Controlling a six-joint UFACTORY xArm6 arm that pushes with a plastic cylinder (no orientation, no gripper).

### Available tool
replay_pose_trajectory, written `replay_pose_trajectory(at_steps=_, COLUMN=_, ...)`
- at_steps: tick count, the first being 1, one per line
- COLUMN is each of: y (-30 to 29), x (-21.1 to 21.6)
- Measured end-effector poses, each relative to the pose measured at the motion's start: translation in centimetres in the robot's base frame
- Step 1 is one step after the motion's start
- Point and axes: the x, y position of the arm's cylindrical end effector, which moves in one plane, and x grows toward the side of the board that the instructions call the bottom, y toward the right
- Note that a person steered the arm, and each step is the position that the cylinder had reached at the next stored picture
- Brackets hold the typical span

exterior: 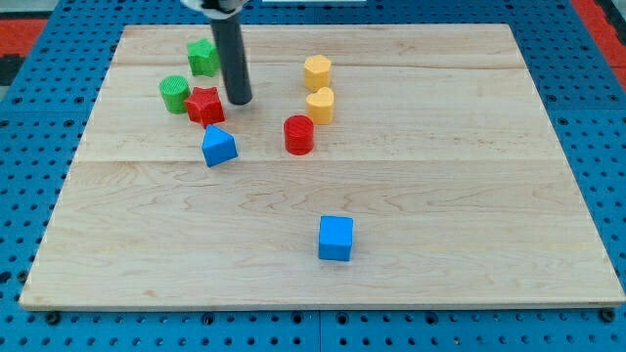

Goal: Push the red star below the green circle

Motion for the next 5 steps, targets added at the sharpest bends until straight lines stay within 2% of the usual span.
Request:
replay_pose_trajectory(at_steps=1, y=-0.8, x=-0.6)
replay_pose_trajectory(at_steps=3, y=-5.2, x=1.2)
replay_pose_trajectory(at_steps=5, y=-5.7, x=4.8)
